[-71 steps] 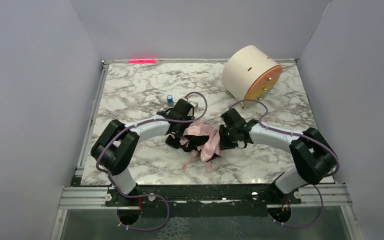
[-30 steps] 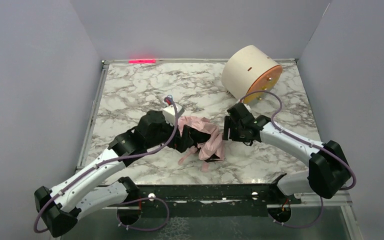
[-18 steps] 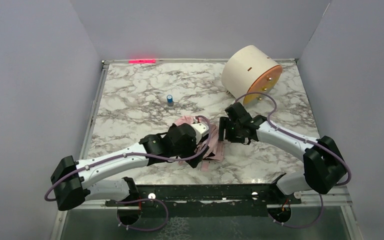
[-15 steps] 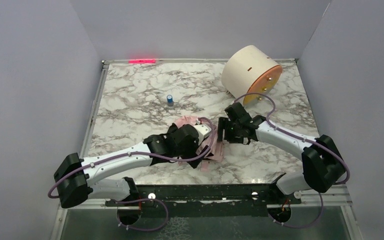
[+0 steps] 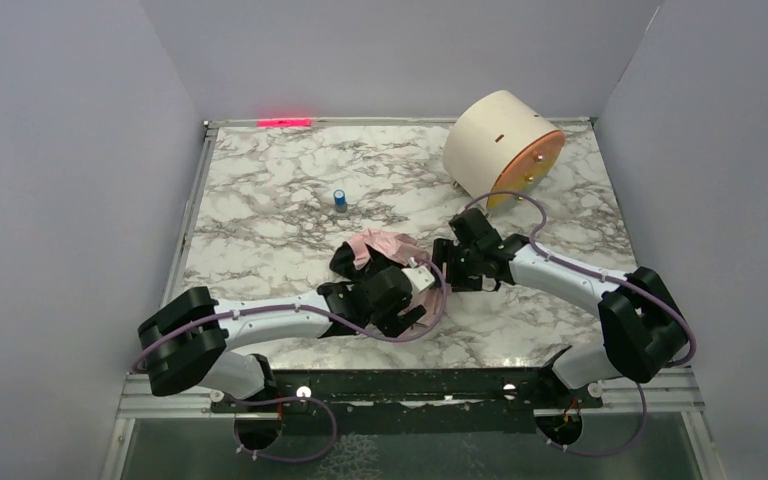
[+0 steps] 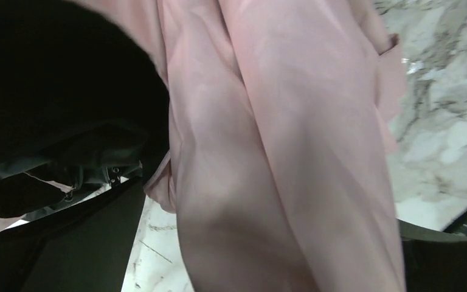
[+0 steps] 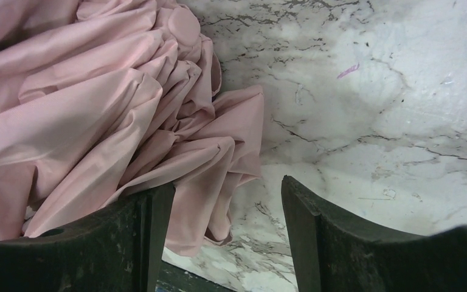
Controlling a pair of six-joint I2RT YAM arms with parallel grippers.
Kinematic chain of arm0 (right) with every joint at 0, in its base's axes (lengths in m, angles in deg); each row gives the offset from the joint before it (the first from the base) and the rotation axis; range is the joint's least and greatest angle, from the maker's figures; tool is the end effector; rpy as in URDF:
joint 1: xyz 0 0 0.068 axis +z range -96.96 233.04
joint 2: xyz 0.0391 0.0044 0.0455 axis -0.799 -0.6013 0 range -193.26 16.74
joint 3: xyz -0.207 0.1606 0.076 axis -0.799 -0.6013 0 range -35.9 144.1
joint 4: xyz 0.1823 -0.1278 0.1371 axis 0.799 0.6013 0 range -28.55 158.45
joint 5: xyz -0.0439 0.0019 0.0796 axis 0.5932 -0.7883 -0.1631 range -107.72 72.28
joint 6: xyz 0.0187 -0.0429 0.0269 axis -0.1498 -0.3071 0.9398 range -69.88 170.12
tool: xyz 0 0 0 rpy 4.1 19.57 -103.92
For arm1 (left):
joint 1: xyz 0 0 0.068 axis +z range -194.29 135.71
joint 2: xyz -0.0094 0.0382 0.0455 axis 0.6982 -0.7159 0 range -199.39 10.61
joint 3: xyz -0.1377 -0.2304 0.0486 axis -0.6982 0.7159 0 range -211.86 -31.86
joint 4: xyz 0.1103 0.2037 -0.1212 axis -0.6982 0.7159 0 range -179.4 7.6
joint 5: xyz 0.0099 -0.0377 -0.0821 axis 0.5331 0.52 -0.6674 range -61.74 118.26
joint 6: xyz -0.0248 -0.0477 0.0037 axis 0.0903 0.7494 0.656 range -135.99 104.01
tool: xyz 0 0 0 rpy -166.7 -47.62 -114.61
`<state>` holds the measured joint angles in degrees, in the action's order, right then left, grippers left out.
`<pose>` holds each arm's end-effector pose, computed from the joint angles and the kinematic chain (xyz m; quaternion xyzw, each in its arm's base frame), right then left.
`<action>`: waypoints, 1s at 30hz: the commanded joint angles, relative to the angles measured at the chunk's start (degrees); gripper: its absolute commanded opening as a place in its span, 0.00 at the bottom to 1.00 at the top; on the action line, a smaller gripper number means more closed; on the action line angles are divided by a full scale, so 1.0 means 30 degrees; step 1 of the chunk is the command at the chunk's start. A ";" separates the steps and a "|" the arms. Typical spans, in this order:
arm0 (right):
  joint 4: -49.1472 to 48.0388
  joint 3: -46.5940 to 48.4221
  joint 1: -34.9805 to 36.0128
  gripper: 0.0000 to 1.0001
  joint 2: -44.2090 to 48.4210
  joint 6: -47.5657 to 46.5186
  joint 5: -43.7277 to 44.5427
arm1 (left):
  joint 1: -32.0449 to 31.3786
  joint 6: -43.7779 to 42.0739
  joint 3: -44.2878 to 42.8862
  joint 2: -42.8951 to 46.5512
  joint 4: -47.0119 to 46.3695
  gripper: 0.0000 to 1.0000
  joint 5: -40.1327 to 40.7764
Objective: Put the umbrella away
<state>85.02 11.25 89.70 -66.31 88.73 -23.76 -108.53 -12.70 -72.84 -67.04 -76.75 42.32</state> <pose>0.2202 0.1685 0.1862 0.0025 0.9635 0.2008 0.1772 0.1236 -0.2362 0.1909 0.4353 0.8236 -0.0964 0.3506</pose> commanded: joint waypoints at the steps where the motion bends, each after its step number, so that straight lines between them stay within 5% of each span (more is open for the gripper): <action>1: -0.0621 -0.0283 -0.0003 0.71 -0.0124 0.0183 -0.0836 | -0.0117 -0.2074 0.0300 -0.0665 -0.2149 0.99 0.1975; 8: -0.0722 -0.0382 -0.0004 0.71 -0.0184 0.0167 -0.0974 | 0.0266 -0.3571 0.0124 -0.1775 -0.3953 0.95 0.1727; 17: -0.0752 -0.0581 -0.0197 0.71 -0.0017 0.0194 -0.1088 | 0.2062 -0.4374 -0.0934 -0.3210 -0.3003 0.50 -0.1278; 24: -0.1726 -0.1443 -0.1818 0.71 0.0390 0.0489 -0.2655 | 0.3453 -0.4466 -0.1453 -0.3507 -0.1656 0.31 -0.3762; 30: -0.0937 -0.1745 -0.2343 0.71 0.3054 0.0799 -0.0672 | 0.4321 -0.2501 -0.1326 -0.2653 -0.1899 0.22 -0.4682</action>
<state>82.11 6.47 83.04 -63.07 90.02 -28.86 -97.02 -25.05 -76.38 -76.74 -83.24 33.05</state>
